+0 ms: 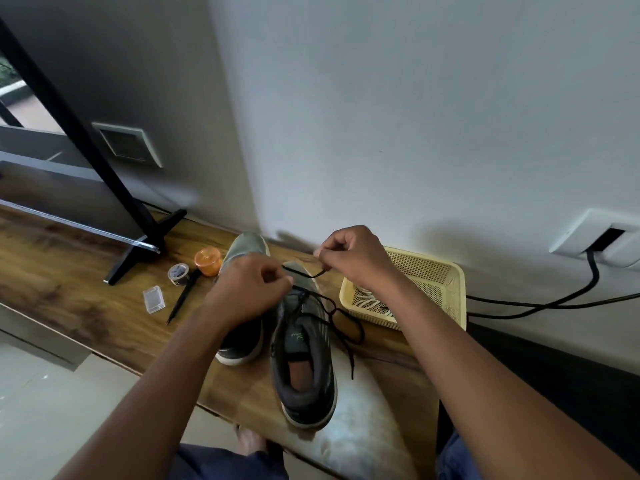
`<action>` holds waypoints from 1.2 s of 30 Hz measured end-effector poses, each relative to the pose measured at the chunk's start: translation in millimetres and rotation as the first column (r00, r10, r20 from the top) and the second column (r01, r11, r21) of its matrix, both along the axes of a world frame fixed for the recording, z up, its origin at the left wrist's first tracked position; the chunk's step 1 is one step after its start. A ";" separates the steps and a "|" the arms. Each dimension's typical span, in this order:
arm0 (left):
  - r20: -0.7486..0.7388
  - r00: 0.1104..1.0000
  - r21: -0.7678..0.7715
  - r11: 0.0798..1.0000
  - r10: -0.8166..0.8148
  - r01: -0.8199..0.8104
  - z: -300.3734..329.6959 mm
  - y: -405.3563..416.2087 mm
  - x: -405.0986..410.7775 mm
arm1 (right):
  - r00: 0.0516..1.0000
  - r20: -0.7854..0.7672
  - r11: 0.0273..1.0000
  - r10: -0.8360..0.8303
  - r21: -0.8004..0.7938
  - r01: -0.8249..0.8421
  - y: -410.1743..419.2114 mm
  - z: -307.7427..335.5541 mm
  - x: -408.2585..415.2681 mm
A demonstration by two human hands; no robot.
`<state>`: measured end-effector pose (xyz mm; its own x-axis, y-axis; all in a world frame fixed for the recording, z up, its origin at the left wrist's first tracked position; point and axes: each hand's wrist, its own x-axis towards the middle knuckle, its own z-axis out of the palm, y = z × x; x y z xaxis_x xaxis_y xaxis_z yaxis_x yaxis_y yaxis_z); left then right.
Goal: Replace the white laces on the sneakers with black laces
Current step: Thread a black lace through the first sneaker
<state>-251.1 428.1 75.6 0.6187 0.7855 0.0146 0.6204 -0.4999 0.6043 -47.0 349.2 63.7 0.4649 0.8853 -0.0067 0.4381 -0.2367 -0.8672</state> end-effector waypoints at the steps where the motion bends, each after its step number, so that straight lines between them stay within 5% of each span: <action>1: -0.033 0.995 0.045 0.994 0.096 -0.095 -1.2 1.9 -2.1 | 0.999 0.022 0.999 0.031 -0.009 -0.031 0.8 -1.8 -2.7; 5: -0.315 0.939 0.036 0.990 0.142 -0.138 -6.7 -1.7 1.2 | 0.985 0.074 0.988 0.154 -0.041 -0.152 3.4 -10.7 -18.0; 10: -0.426 0.895 0.134 0.987 0.134 -0.084 -16.6 -9.3 15.3 | 0.939 0.267 0.975 0.217 -0.104 -0.196 7.6 -23.9 -41.3; 17: -0.382 0.911 0.092 0.988 0.152 -0.126 -25.0 -8.0 11.2 | 0.791 0.565 0.969 0.236 -0.193 -0.151 9.7 -36.2 -62.9; 36: -0.333 0.928 0.049 0.986 0.169 -0.162 -29.7 -6.1 10.5 | 0.794 0.596 0.990 0.119 -0.131 -0.050 11.3 -50.8 -76.7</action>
